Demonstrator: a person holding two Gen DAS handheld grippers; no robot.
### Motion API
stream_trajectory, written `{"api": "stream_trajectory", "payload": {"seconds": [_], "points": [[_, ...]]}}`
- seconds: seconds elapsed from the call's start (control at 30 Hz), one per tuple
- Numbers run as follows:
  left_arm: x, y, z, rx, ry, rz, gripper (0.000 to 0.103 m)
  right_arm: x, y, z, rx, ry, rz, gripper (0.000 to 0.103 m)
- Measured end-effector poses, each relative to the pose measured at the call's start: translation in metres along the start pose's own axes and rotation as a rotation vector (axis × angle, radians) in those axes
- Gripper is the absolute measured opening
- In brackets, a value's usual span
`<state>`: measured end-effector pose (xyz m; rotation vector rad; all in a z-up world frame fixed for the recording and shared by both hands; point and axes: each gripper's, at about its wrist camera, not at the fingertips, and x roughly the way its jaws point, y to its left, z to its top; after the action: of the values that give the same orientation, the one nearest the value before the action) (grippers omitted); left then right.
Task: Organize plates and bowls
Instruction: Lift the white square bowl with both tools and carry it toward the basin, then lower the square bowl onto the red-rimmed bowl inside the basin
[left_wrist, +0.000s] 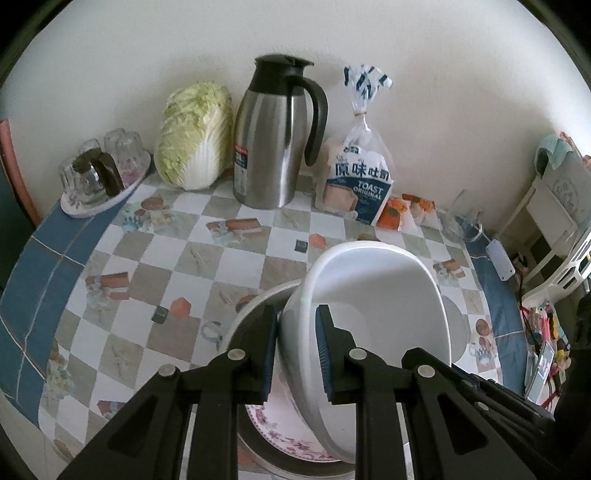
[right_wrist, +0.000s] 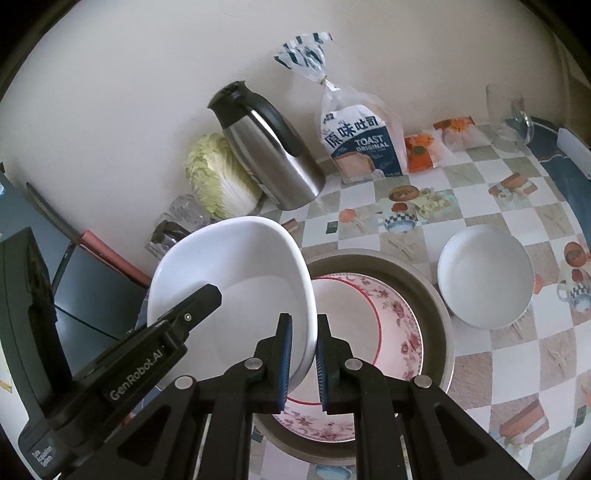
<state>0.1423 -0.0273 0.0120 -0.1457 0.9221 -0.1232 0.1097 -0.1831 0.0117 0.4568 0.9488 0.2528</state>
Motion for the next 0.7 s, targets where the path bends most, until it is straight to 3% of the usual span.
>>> {"api": "stream_trajectory", "payload": {"seconds": [0.7], "points": [[0.033, -0.013, -0.009, 0.052, 0.094, 0.017, 0.021, 0.011, -0.019, 0.0, 0.038, 0.039, -0.06, 0.013]]}}
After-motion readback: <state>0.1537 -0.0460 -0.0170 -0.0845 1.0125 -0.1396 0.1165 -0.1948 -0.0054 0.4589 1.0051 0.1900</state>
